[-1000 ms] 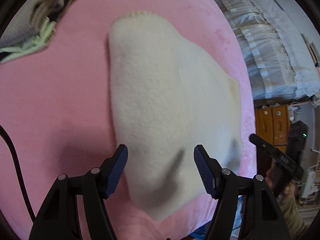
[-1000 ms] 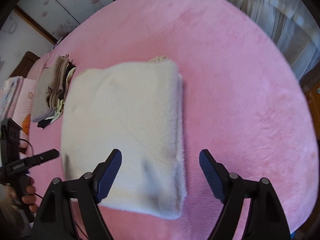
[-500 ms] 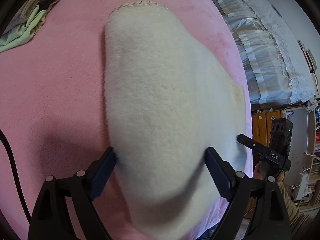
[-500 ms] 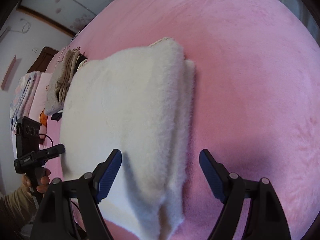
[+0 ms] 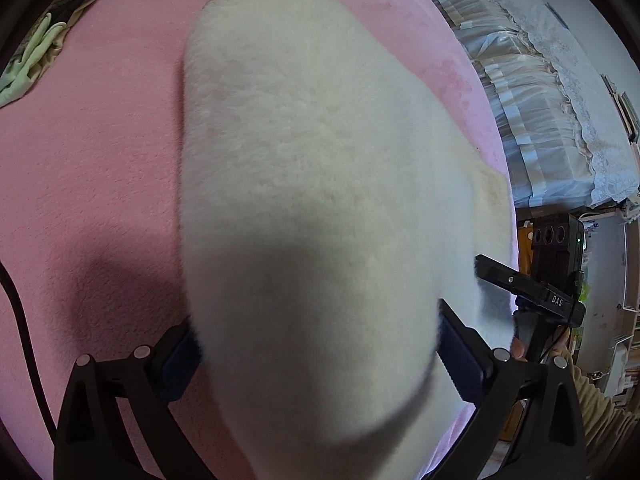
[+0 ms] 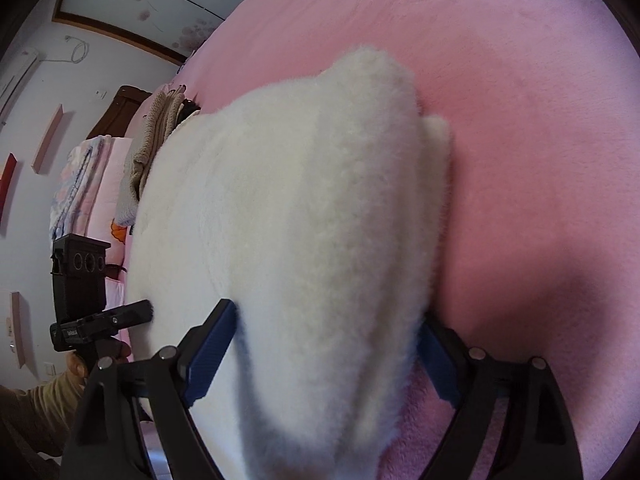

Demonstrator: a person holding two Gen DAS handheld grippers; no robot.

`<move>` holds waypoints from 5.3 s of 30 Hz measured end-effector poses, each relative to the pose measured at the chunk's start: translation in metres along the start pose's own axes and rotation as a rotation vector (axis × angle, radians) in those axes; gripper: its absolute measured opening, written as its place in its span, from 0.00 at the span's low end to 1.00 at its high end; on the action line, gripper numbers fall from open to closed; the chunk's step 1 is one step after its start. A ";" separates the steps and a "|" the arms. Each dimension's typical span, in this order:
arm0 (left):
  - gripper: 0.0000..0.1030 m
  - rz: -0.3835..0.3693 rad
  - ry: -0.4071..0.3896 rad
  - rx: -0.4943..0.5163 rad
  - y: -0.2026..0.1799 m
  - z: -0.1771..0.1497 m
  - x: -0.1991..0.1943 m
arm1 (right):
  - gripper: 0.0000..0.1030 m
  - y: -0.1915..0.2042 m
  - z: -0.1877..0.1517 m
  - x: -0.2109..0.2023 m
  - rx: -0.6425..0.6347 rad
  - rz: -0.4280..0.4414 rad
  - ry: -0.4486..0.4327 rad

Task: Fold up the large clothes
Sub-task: 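Grasp the folded white cardigan with both tools and lift it, then carry the lifted cardigan with both tools toward the grey clothes stack, then lower the cardigan onto the grey stack and open both tools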

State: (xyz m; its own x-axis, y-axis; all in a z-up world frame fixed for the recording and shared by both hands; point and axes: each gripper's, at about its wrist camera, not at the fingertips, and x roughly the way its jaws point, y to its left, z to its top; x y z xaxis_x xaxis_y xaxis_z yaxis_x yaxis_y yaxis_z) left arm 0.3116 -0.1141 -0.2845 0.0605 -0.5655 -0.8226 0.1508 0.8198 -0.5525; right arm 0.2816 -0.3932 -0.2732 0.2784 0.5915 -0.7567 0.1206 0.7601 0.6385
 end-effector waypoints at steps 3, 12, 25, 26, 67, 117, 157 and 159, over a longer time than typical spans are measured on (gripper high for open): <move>1.00 -0.010 0.004 -0.005 0.003 0.002 0.005 | 0.88 0.002 0.005 0.007 -0.013 0.014 0.006; 0.99 -0.023 0.007 -0.040 0.009 -0.001 0.010 | 0.83 -0.001 0.003 0.004 -0.022 0.017 -0.007; 0.67 0.082 -0.054 -0.083 -0.024 -0.014 -0.025 | 0.37 0.040 -0.006 -0.032 -0.042 -0.094 -0.053; 0.67 0.084 -0.058 -0.087 -0.029 -0.017 -0.031 | 0.36 0.045 -0.007 -0.037 -0.042 -0.093 -0.054; 0.67 0.115 -0.225 -0.059 0.151 0.027 -0.375 | 0.35 0.383 0.038 0.042 -0.151 0.063 -0.068; 0.34 0.294 -0.452 0.216 0.214 0.235 -0.411 | 0.13 0.485 0.209 0.175 -0.350 -0.322 -0.371; 0.67 0.302 -0.374 0.103 0.151 0.140 -0.411 | 0.03 0.449 0.137 0.090 -0.189 -0.417 -0.222; 0.67 0.295 -0.370 0.108 0.136 0.121 -0.417 | 0.03 0.449 0.120 0.069 -0.184 -0.406 -0.219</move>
State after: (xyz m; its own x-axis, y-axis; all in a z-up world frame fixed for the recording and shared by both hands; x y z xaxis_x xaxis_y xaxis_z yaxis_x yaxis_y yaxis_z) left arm 0.4263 0.2216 -0.0005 0.4599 -0.3202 -0.8282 0.1745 0.9471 -0.2693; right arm 0.4696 -0.0431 -0.0221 0.4398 0.1822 -0.8794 0.0962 0.9640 0.2479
